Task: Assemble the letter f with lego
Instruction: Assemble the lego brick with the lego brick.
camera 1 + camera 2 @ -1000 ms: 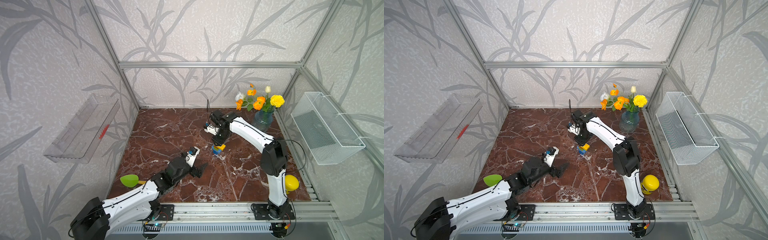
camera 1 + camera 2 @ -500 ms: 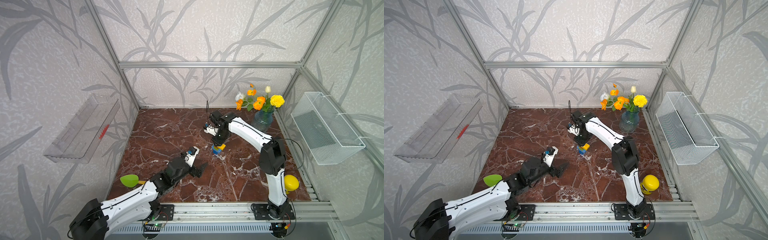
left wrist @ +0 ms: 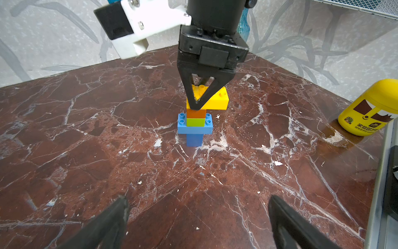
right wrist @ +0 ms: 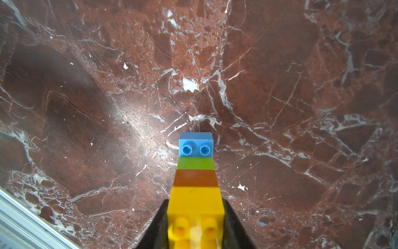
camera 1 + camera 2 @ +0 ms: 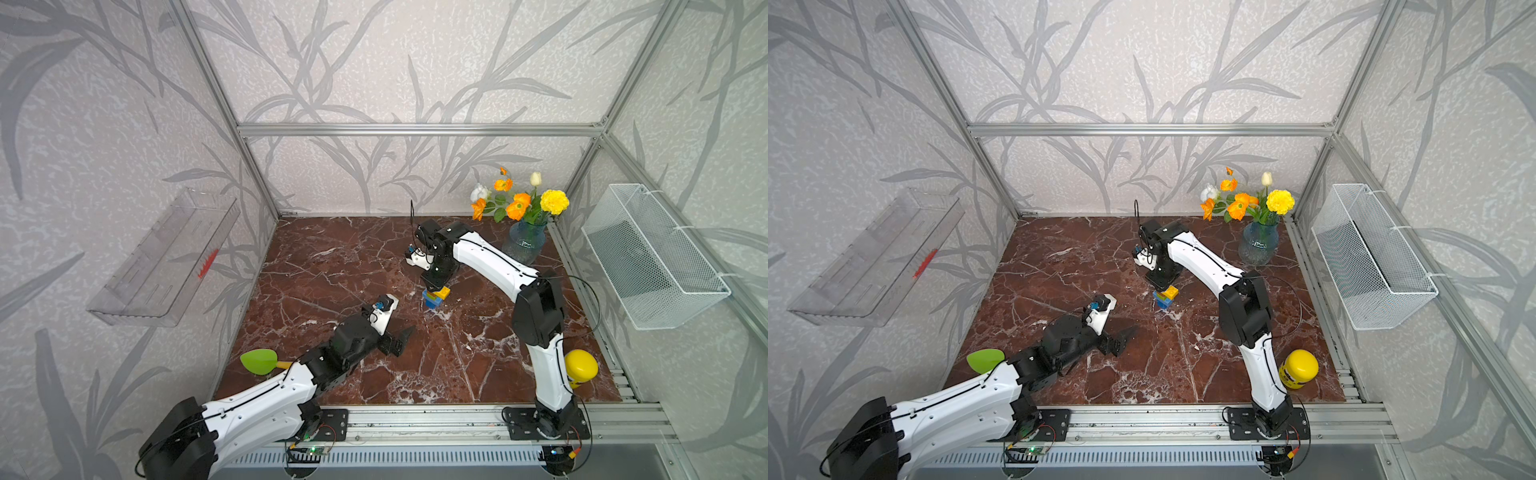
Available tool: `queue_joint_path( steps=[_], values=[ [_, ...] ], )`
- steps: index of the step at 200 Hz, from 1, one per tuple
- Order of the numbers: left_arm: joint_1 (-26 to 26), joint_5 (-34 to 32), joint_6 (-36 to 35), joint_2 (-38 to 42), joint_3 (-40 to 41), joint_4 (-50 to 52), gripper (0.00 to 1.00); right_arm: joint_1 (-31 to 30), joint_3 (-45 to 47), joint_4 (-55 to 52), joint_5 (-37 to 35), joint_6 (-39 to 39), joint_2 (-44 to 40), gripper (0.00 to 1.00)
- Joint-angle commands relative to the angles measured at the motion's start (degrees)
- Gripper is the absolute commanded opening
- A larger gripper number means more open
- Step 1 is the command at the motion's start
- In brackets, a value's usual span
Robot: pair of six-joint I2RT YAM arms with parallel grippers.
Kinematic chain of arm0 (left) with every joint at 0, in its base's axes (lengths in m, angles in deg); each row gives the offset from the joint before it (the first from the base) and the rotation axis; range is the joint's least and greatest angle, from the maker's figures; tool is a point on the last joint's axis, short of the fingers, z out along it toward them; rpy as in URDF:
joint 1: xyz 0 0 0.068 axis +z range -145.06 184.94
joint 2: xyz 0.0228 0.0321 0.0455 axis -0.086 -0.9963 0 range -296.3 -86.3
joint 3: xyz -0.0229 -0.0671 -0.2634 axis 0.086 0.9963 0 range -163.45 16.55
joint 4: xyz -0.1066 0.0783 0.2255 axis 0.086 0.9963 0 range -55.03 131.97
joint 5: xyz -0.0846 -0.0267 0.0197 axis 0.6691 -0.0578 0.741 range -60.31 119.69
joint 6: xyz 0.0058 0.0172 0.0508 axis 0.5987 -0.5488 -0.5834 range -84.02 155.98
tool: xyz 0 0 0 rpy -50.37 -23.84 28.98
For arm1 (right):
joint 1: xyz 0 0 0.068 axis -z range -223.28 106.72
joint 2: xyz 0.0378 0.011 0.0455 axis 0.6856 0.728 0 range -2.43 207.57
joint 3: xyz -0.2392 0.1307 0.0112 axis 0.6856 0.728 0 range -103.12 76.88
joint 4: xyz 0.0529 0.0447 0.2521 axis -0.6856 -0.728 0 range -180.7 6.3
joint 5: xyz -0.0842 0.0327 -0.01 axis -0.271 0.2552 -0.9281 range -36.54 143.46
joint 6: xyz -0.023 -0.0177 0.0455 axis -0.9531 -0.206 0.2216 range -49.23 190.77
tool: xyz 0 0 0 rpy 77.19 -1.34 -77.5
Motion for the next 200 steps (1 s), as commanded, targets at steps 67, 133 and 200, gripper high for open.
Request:
queue_joint_path(
  steps=[67, 133, 200],
  values=[
    [-0.15, -0.65, -0.22, 0.92, 1.14, -0.54, 0.99, -1.75, 1.23, -6.74, -3.04, 0.53, 7.69, 0.09],
    [-0.15, -0.57, -0.13, 0.75, 0.87, -0.54, 0.99, -2.0, 4.04, -5.78, -4.74, 0.86, 9.11, 0.08],
    [-0.16, -0.03, -0.39, -0.65, -0.09, -0.36, 0.99, -2.56, 4.12, -5.06, -6.79, 1.24, 11.25, 0.06]
  ],
)
